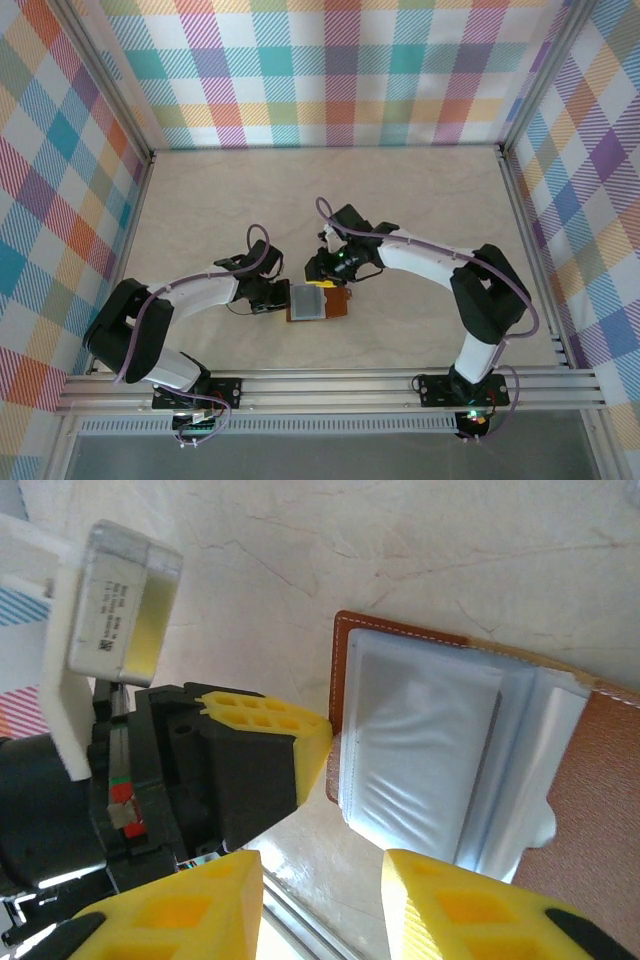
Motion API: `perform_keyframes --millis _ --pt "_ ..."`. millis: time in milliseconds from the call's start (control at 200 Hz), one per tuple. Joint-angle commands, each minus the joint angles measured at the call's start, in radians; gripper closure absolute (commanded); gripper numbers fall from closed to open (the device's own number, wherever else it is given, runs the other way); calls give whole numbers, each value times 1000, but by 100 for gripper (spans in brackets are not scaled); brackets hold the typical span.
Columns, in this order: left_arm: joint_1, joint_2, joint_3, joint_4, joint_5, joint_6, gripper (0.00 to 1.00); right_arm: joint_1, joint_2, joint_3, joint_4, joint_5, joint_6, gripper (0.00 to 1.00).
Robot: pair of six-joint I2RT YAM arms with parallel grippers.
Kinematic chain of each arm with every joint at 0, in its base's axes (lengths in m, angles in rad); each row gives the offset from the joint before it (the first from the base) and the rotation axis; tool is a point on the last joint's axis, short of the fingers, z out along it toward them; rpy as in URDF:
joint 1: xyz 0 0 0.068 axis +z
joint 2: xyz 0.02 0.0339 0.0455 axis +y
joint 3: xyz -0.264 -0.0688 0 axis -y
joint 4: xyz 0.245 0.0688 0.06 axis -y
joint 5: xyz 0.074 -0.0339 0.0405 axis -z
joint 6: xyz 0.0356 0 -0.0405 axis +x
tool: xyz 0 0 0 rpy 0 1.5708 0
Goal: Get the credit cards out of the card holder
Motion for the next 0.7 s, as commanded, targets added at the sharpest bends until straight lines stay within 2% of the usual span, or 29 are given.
perform_keyframes --millis 0,215,420,695 --pt "13 11 -21 22 4 -14 98 26 42 22 30 -42 56 64" --pt "13 6 -35 22 0 -10 98 53 139 77 36 -69 74 68" --pt "13 13 -43 29 4 -10 98 77 209 110 38 -47 94 82" --pt "13 18 -38 27 9 -9 98 82 259 102 -2 -8 75 84"
